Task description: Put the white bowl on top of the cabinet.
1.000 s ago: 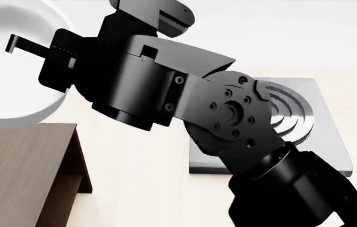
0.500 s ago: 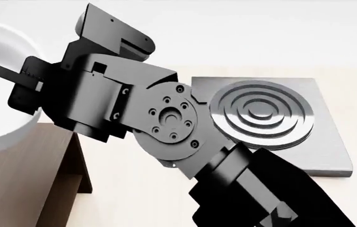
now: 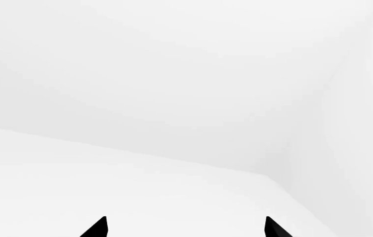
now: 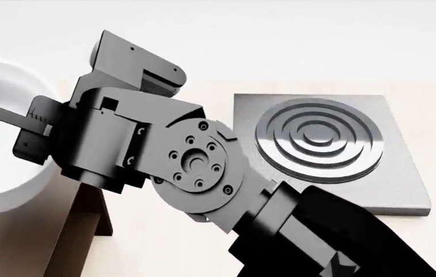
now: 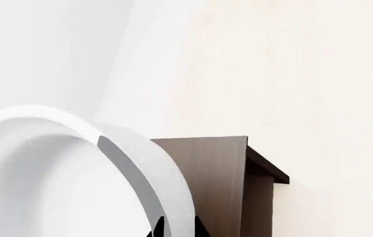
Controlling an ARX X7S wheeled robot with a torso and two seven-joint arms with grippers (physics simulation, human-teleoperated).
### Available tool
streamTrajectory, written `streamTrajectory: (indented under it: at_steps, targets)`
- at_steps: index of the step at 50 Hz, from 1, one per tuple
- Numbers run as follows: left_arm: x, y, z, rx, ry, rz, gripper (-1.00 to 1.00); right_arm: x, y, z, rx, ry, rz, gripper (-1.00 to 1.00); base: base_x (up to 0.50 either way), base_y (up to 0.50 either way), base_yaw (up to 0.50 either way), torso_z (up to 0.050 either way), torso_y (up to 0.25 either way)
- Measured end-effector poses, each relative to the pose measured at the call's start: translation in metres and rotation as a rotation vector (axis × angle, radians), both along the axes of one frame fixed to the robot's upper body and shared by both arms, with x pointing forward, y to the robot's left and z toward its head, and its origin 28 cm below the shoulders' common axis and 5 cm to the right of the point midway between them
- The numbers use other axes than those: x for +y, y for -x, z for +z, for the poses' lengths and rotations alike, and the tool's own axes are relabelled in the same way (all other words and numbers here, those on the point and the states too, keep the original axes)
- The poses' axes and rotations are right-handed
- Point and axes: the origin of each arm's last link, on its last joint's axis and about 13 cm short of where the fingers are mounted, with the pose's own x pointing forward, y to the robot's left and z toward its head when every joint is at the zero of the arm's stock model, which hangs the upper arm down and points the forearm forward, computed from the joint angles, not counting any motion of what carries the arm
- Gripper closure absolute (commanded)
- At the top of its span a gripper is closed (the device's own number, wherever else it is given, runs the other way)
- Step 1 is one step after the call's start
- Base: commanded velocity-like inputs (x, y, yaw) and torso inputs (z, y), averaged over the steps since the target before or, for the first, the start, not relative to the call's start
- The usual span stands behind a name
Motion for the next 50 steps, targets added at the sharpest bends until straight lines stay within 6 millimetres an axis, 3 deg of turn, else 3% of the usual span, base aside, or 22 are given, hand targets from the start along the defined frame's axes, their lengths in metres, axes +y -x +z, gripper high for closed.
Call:
streamTrajectory:
  at_steps: [50]
  targets:
    - [-0.001, 0.0, 0.0, 0.001, -0.001, 0.0, -1.0, 0.009, 0.006, -0.022, 0.028, 0.075, 0.074, 1.0, 0.0, 0.0, 0.0, 0.0, 0.001]
